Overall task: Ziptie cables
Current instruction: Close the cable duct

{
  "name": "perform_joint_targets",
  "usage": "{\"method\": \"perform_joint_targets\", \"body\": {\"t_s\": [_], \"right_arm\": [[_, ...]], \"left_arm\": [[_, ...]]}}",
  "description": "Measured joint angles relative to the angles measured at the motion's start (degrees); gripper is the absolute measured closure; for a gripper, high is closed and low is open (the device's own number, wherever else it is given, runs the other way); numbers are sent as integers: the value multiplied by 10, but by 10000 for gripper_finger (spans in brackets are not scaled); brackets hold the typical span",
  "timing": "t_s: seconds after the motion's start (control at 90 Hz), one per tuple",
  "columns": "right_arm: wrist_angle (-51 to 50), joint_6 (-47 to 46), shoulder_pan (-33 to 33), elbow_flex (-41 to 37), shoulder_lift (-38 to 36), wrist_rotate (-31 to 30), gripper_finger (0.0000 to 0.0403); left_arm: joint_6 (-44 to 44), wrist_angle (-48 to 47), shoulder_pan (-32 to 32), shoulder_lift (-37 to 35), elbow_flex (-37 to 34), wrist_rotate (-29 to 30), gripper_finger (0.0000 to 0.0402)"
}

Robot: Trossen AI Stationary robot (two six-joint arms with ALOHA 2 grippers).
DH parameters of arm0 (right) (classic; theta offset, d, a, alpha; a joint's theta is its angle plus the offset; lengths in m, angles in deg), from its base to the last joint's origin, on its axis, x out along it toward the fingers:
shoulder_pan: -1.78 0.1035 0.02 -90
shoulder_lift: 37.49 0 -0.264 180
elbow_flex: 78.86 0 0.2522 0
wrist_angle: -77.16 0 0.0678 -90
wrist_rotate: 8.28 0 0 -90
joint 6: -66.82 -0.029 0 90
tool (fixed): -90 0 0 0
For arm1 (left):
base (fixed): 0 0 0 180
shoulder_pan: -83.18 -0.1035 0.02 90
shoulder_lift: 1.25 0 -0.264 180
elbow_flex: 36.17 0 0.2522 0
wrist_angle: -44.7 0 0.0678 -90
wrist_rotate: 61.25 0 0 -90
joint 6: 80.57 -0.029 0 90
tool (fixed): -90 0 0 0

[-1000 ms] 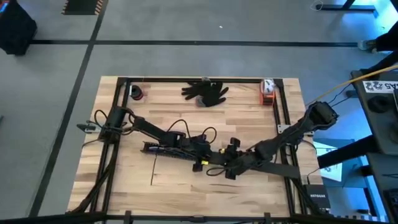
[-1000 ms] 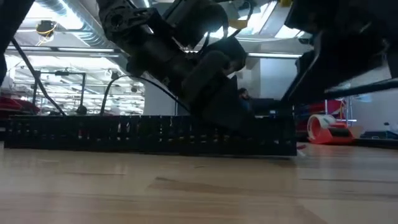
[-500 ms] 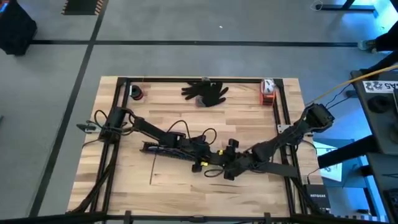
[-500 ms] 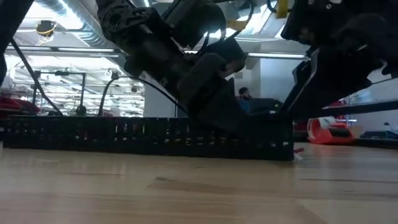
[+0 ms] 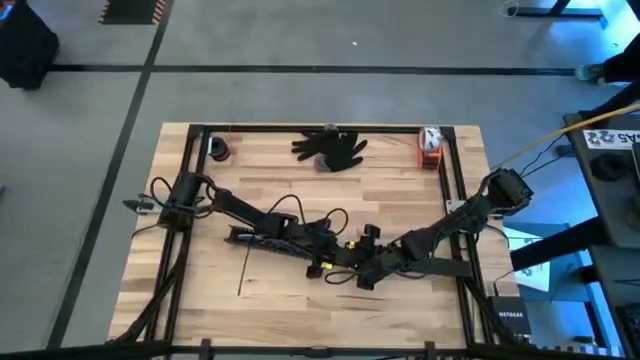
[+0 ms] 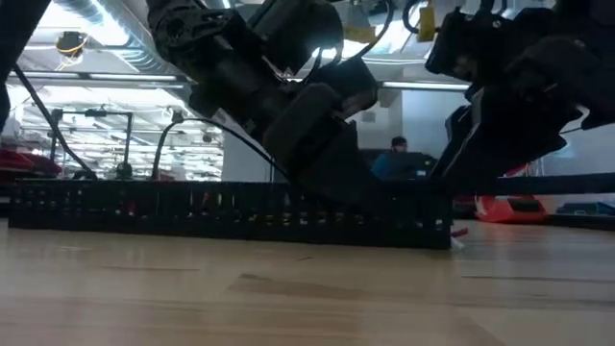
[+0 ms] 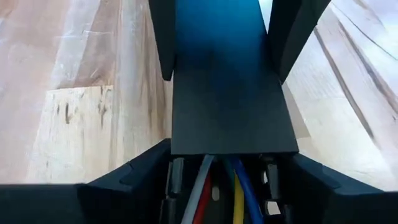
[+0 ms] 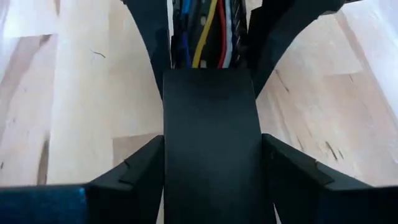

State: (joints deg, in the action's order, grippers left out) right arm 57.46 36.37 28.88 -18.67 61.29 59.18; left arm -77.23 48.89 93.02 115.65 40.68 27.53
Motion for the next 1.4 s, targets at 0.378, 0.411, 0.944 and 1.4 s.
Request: {"method": "perform_joint_targets", "body": {"t_s": [0.378,0.411,0.944,1.4], "right_arm": [[47,-12,-33,2,25,0,177],[47,-10,-32,1,25,0,177],[59,5,-32,-1,23,5,177],[61,6,-31,0,23,2,177]], "left_arm": [[6,13,-1,0,2,4,132],[8,13,-2,0,2,4,132],[16,-174,-2,-117,33,1,138],[18,-186,-26,-96,28,27,149]]}}
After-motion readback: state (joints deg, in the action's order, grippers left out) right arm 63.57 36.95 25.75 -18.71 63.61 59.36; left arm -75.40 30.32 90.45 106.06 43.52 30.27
